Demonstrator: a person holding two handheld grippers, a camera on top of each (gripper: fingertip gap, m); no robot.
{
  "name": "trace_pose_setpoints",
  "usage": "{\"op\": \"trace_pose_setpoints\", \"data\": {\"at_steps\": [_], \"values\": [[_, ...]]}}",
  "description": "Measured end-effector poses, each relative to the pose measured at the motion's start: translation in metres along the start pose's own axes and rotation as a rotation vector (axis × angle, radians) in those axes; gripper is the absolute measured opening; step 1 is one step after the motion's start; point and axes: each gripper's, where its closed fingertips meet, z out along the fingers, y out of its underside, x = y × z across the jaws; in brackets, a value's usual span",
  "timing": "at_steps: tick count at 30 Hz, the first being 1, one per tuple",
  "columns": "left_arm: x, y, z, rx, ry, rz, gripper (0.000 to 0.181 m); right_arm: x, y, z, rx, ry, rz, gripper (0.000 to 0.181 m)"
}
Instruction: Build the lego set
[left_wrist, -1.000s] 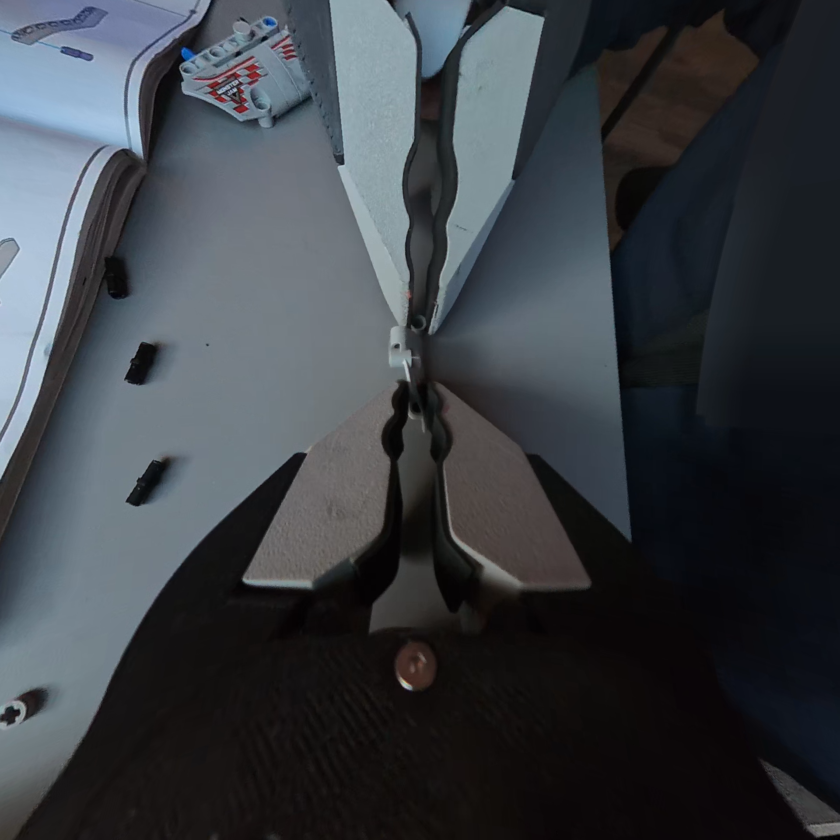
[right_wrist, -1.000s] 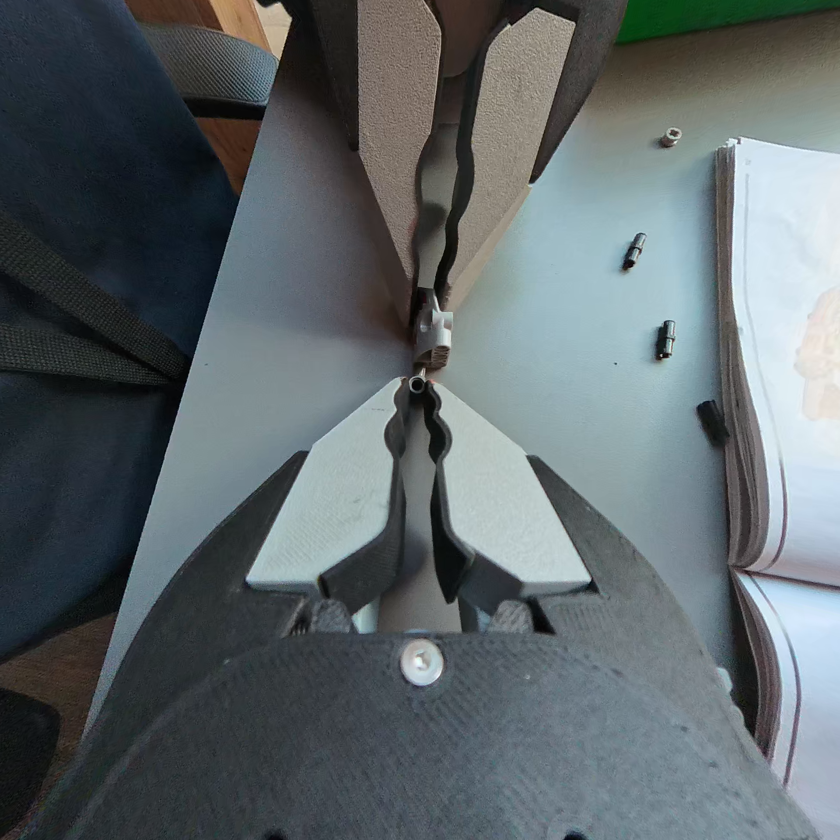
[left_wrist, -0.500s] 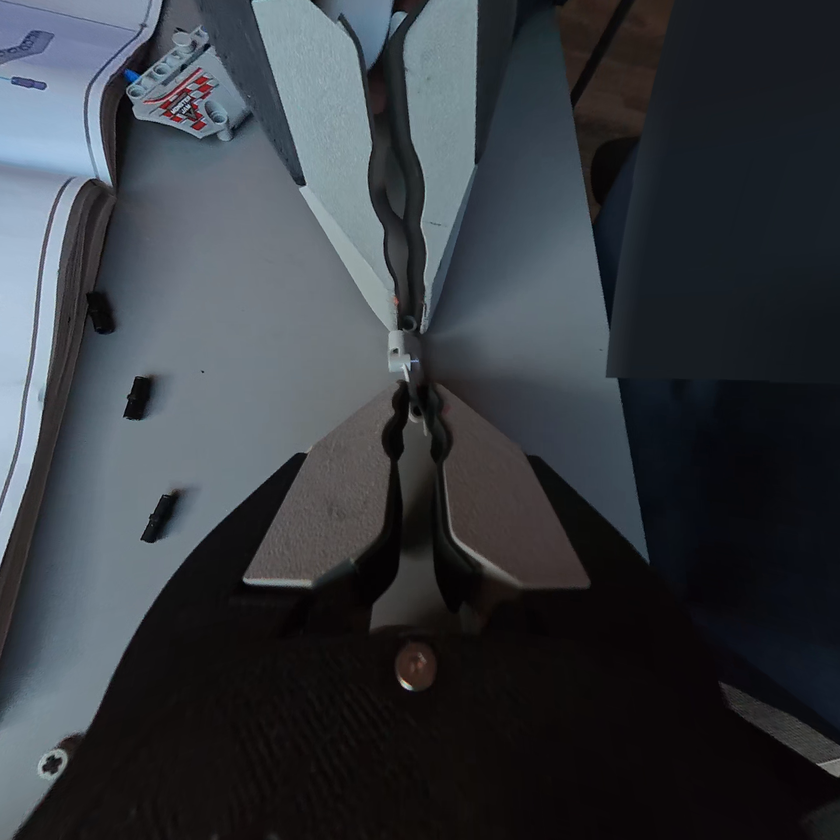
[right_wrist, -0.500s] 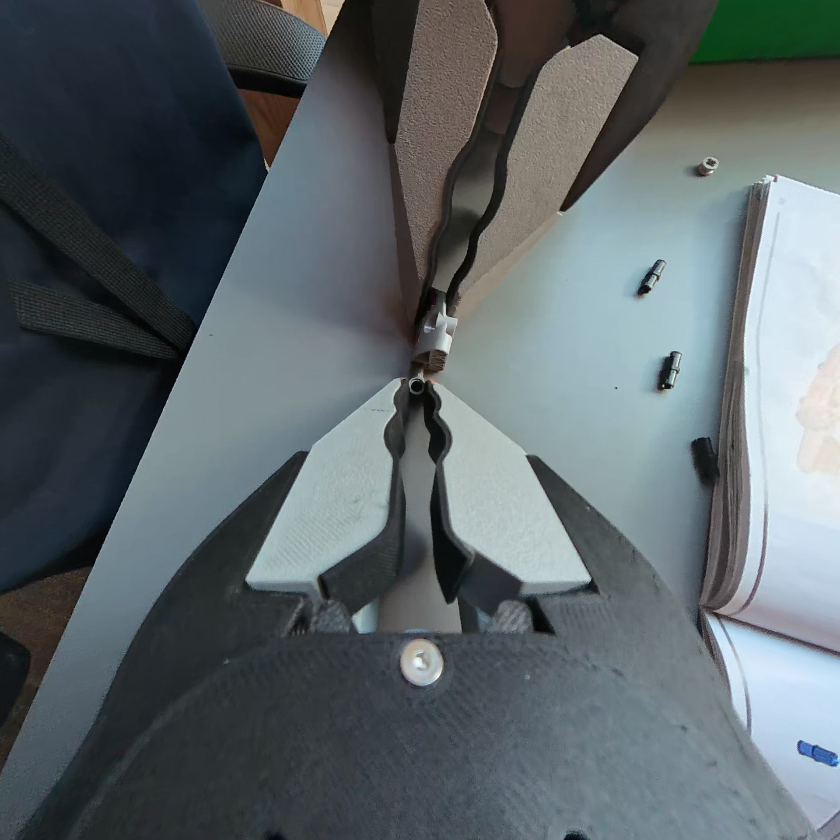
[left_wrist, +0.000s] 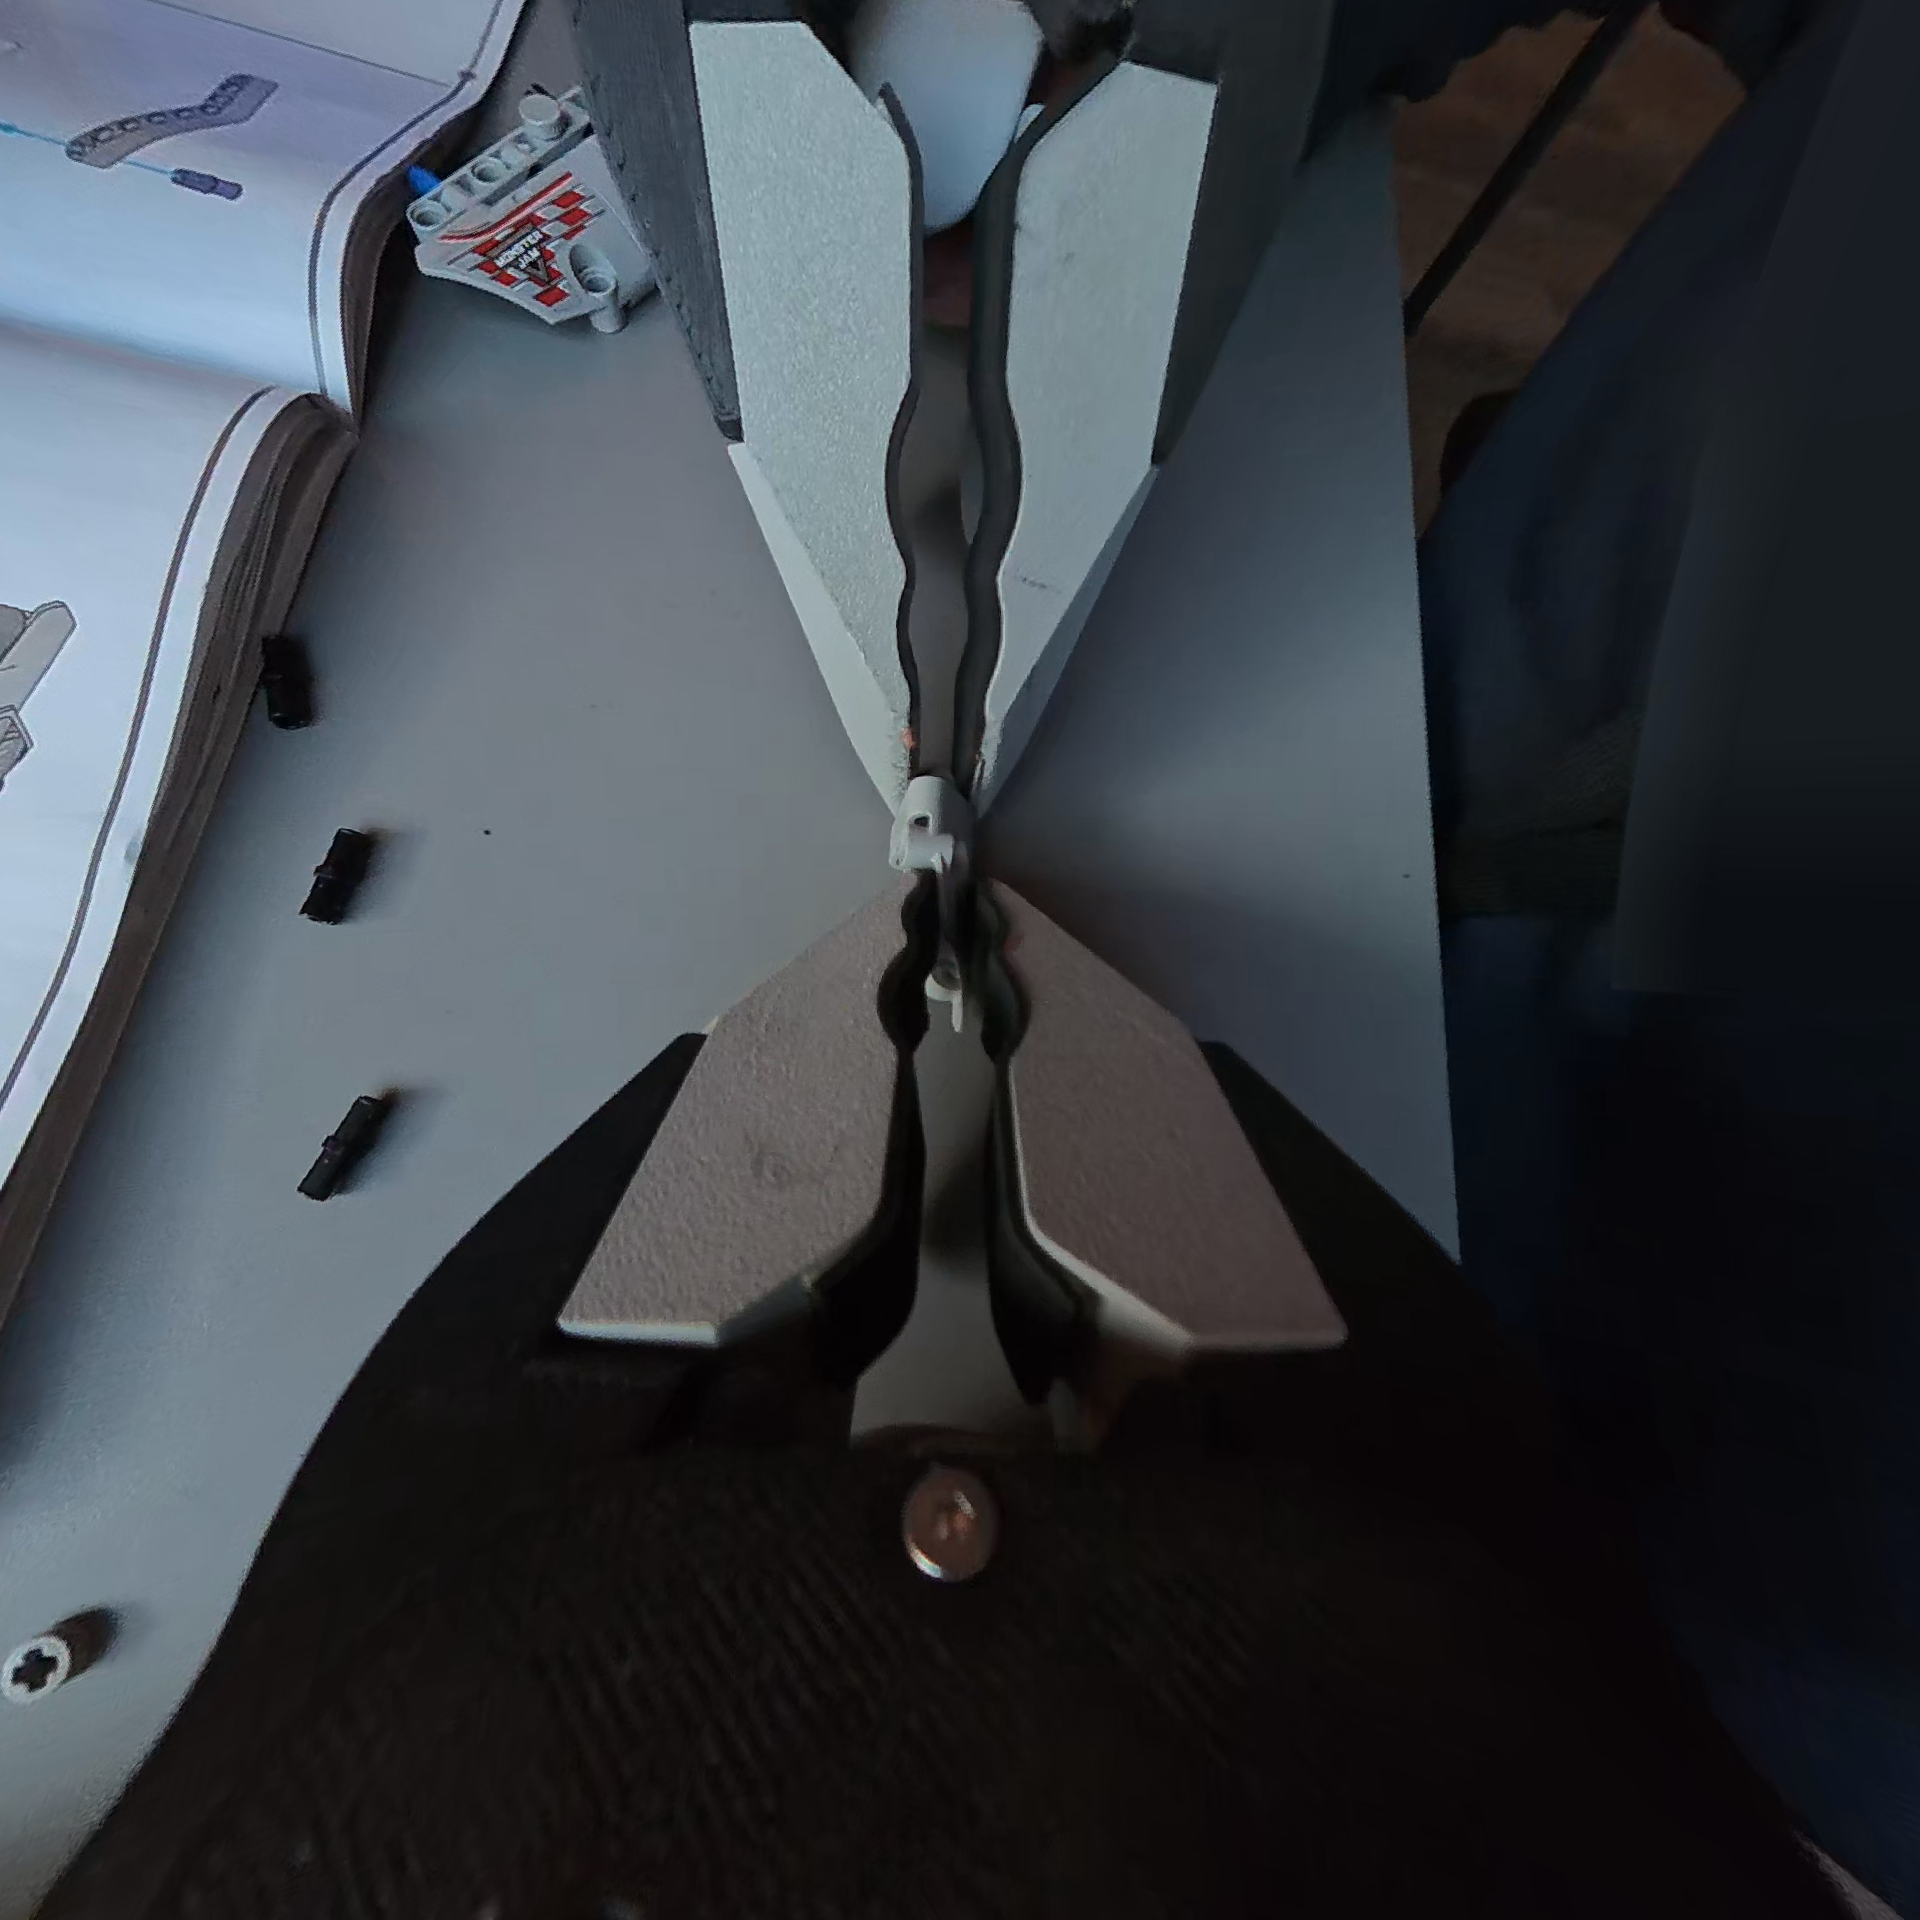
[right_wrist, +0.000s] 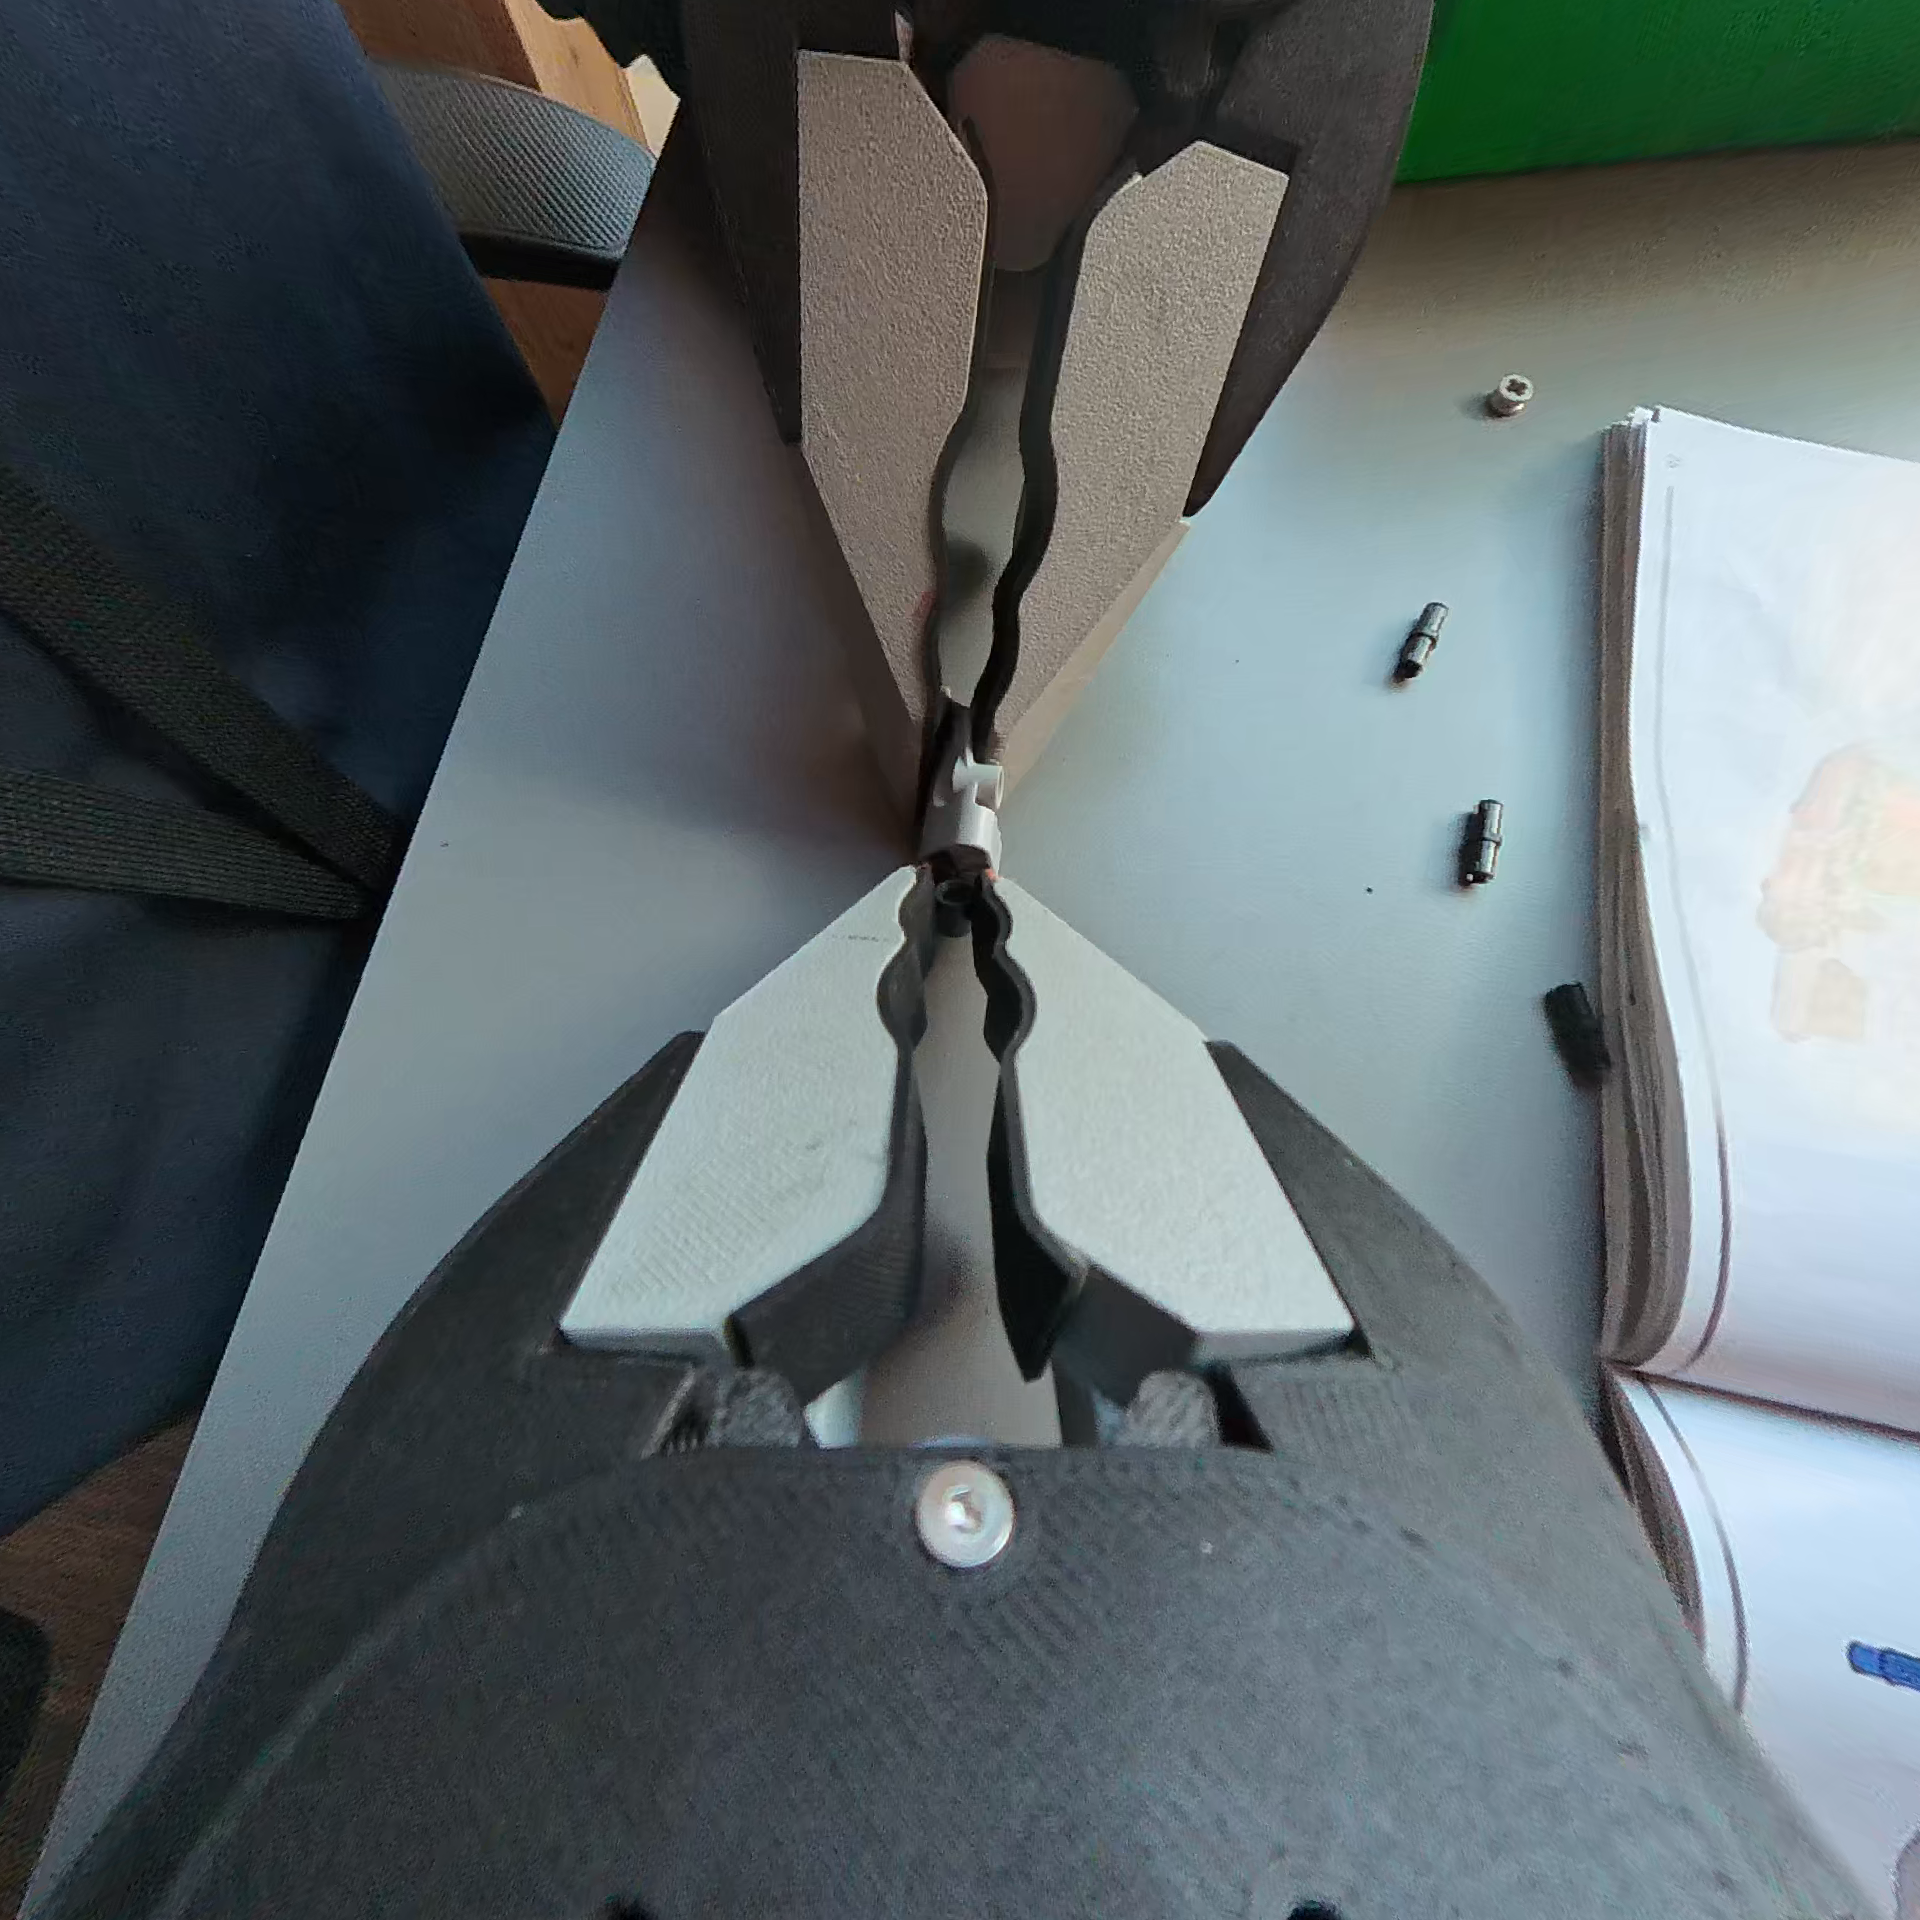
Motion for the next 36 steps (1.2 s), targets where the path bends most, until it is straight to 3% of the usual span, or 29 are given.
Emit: {"op": "trace_pose_setpoints", "data": {"at_steps": [15, 20, 36], "values": [[-0.004, 0.001, 0.000, 0.014, -0.019, -0.053, 0.003, -0.001, 0.006, -0.002, -0.012, 0.061, -0.020, 0.004], [-0.003, 0.000, 0.000, 0.029, -0.044, -0.120, 0.003, 0.011, 0.009, -0.005, -0.011, 0.145, 0.102, 0.004], [-0.004, 0.001, -0.001, 0.037, -0.113, -0.151, 0.003, 0.002, 0.005, -0.001, 0.004, 0.108, 0.218, 0.004]]}}
